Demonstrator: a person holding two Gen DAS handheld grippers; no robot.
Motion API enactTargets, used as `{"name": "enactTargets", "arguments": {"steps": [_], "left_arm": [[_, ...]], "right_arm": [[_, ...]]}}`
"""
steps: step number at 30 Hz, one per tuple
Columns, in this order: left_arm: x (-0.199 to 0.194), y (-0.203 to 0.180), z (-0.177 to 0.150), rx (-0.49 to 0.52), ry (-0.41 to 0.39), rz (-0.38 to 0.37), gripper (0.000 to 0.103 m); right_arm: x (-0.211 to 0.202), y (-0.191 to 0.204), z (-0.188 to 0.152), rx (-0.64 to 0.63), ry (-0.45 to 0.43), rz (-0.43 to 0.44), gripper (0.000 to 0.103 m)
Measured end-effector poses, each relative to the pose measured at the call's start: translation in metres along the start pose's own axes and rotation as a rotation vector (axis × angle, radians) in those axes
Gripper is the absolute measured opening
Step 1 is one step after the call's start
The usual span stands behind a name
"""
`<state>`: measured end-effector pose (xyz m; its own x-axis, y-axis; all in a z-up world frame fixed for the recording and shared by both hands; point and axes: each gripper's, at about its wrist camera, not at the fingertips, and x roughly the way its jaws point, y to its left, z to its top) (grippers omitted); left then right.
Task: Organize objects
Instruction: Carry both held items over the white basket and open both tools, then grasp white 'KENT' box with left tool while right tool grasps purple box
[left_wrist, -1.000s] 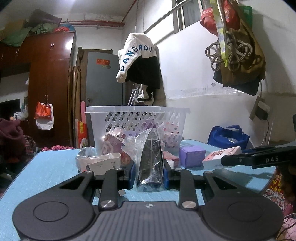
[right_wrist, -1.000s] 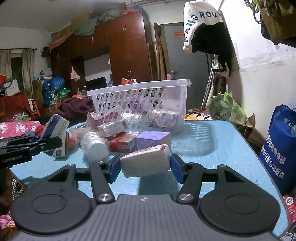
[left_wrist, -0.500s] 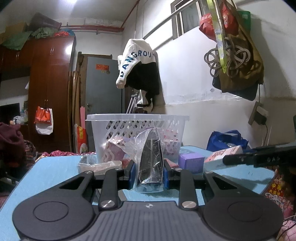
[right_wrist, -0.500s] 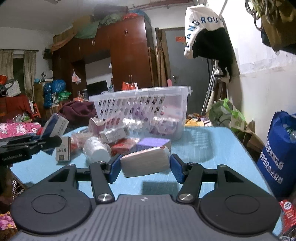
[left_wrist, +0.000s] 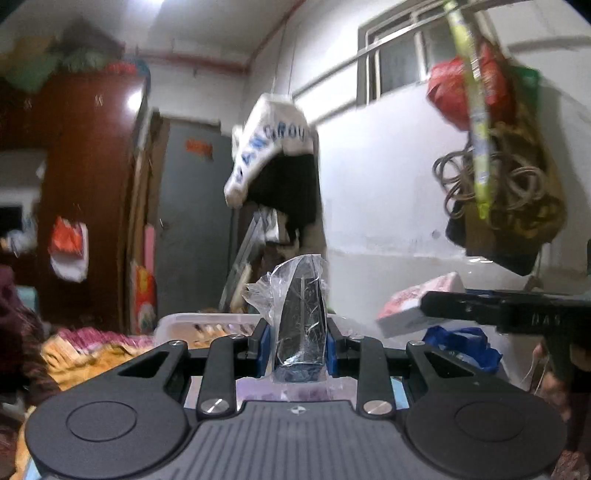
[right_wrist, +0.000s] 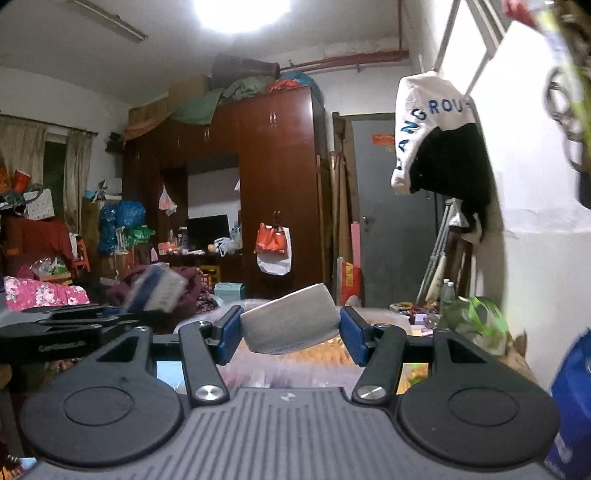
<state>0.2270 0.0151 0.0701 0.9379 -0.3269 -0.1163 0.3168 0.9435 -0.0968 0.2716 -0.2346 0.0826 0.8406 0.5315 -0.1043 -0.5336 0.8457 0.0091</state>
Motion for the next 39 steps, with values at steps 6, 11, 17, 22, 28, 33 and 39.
{"name": "enactTargets", "arguments": {"steps": [6, 11, 17, 22, 28, 33, 39], "left_arm": [[0.083, 0.023, 0.006, -0.071, 0.206, 0.047, 0.057], [0.032, 0.022, -0.020, -0.058, 0.185, 0.058, 0.063], [-0.058, 0.010, -0.088, -0.041, 0.128, 0.192, 0.086], [-0.069, 0.002, -0.123, -0.034, 0.237, 0.239, 0.085], [-0.060, -0.006, -0.126, 0.011, 0.278, 0.282, 0.080], [-0.061, -0.008, -0.129, 0.027, 0.303, 0.291, 0.047], [-0.072, -0.005, -0.131, 0.015, 0.234, 0.251, 0.044]], "right_arm": [[0.067, -0.007, 0.006, -0.009, 0.085, -0.017, 0.069], [0.033, -0.012, -0.020, 0.046, 0.114, -0.028, 0.103], [-0.010, -0.016, -0.090, 0.095, 0.237, -0.043, 0.103], [0.008, -0.017, -0.121, 0.110, 0.377, -0.053, 0.103], [0.024, -0.015, -0.123, 0.104, 0.437, -0.035, 0.090], [0.021, -0.020, -0.129, 0.124, 0.449, -0.028, 0.052], [0.010, -0.026, -0.128, 0.176, 0.380, -0.024, 0.047]]}}
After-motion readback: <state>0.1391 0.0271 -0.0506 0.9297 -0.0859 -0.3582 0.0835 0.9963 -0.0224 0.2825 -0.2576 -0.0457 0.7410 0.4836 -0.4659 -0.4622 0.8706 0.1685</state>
